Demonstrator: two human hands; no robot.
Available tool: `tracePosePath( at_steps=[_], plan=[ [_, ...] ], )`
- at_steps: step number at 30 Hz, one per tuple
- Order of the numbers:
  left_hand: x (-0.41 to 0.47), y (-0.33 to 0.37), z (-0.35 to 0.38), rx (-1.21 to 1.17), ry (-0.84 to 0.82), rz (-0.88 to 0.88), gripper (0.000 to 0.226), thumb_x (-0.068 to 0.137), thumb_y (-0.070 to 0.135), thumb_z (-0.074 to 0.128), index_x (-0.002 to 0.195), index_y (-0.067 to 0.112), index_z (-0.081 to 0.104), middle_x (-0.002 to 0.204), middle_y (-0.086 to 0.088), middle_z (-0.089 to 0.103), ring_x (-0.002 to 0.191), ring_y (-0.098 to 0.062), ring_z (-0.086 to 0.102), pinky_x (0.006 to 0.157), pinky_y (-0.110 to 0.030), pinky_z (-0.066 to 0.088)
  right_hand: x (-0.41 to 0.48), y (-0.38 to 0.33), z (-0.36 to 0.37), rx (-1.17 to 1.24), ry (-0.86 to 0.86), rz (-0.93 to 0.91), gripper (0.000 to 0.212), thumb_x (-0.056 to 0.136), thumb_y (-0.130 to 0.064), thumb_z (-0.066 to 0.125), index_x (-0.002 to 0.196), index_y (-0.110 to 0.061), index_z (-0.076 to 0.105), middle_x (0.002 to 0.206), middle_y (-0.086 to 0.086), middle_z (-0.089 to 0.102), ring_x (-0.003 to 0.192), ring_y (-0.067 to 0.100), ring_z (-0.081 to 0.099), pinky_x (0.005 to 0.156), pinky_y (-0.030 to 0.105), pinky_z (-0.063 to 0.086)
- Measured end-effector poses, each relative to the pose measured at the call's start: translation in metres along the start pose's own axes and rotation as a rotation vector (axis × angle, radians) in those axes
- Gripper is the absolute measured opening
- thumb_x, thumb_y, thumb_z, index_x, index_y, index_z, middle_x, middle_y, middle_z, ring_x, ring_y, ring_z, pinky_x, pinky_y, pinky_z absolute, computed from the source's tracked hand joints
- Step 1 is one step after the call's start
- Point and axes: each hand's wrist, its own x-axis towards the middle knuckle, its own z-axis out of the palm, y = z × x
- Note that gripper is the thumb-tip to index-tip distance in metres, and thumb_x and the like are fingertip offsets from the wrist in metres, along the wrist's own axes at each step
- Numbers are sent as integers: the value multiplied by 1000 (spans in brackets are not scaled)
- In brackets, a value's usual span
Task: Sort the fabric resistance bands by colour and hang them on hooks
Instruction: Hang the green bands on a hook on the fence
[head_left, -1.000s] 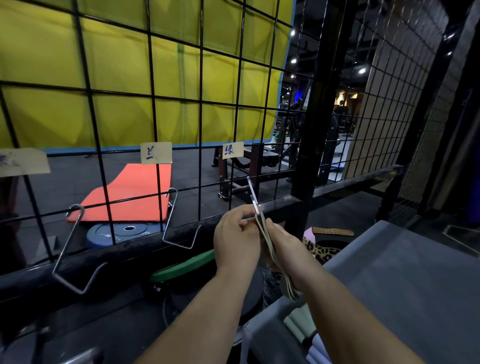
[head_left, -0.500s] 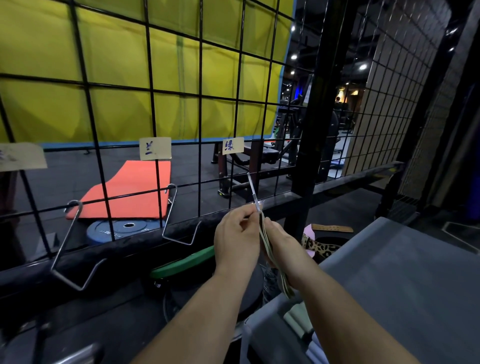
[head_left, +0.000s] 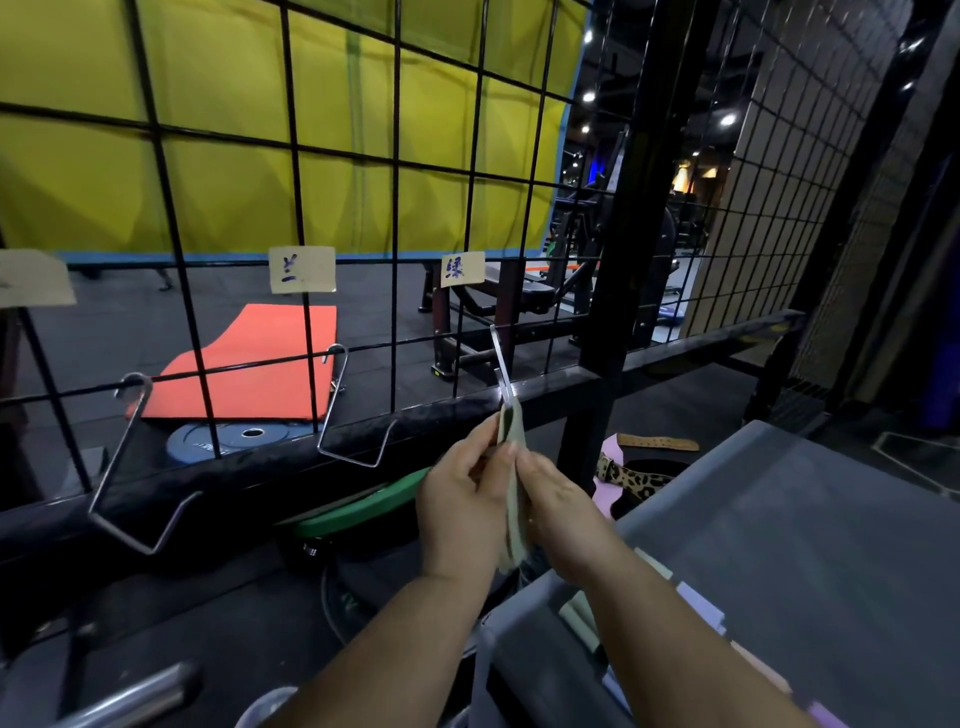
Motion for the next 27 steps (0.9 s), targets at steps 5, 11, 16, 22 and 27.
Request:
tracePosePath(
  at_steps=[5,11,16,22,27],
  plan=[
    [-11,-32,-6,296,25,79,27,91,25,64,115,13,71,111,4,66,105,-8,60,83,4,32,-6,12,0,-4,38,-1,27,101,-45,43,104,-32,66,101,-9,73,99,2,68,89,28,52],
    [-24,-40,-14,407,-31,208,42,89,32,52,111,1,71,101,2,55,84,5,46,78,4,32,-11,23,9,-5,24,-21,51,85,-66,52,117,-28,65,117,2,70,114,16,63,105,43,46],
    [-30,-49,-17,464,-111,202,39,96,32,51,114,2,68,105,0,54,87,-5,51,77,2,34,-12,34,11,6,22,-32,50,88,-60,48,120,-24,61,119,6,67,113,16,63,103,44,47],
    [-34,-58,-20,465,-152,167,31,97,23,53,118,5,66,107,2,52,92,-8,52,80,-5,40,-19,41,10,7,-8,-30,45,92,-53,39,118,-24,60,112,12,67,105,30,65,92,47,54],
    [-42,-63,-24,489,-196,172,41,98,41,45,126,17,62,104,7,51,90,-6,54,80,-28,51,-25,49,13,16,-18,-4,46,92,-52,37,118,-23,61,111,16,68,106,37,64,95,53,52]
  ],
)
